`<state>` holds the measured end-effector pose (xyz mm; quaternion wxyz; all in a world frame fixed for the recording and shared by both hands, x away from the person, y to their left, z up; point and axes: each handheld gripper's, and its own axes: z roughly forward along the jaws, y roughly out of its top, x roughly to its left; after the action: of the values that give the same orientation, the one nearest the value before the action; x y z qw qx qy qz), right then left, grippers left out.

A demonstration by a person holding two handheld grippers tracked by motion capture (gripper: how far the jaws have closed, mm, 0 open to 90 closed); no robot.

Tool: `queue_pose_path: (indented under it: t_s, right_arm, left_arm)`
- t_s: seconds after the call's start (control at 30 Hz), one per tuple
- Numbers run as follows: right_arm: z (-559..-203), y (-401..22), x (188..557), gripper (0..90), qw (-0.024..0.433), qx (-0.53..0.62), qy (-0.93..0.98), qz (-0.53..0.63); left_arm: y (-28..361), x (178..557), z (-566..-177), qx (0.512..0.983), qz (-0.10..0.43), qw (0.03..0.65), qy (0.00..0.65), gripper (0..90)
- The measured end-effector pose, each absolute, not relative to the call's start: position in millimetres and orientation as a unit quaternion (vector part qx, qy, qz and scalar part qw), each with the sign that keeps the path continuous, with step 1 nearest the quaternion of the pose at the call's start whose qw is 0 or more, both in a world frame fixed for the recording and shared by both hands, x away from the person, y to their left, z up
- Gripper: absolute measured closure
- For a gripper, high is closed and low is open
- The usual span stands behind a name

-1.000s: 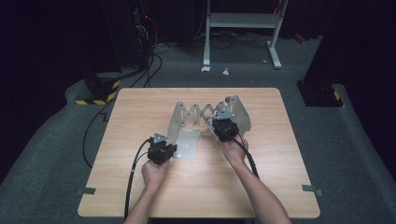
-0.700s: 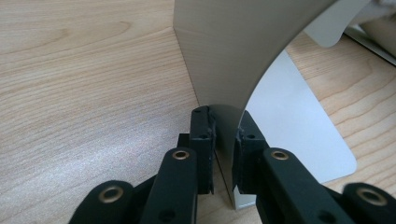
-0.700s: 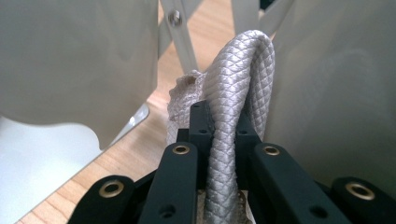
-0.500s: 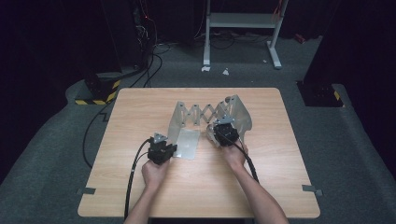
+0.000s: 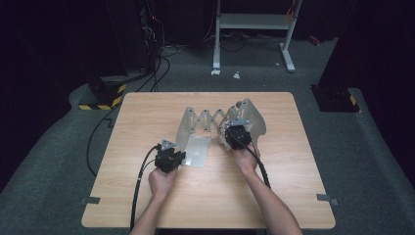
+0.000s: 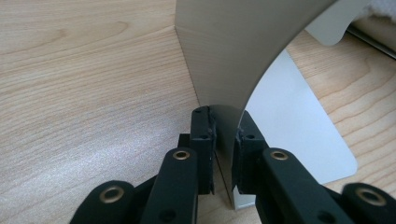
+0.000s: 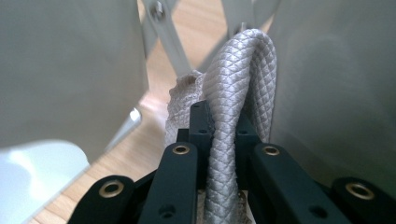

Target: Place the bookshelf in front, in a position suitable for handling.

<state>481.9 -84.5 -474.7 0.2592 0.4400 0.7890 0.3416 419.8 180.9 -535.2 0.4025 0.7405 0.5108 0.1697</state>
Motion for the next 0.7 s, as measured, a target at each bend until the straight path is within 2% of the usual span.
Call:
queue_pose_path:
  t_s: [0.7]
  right_arm:
    - [-423,-85,487,83.7,0.280,0.435,0.761,0.391]
  left_arm:
    - [181,420,-535,0.739,0.168,0.404,0.512,80.5]
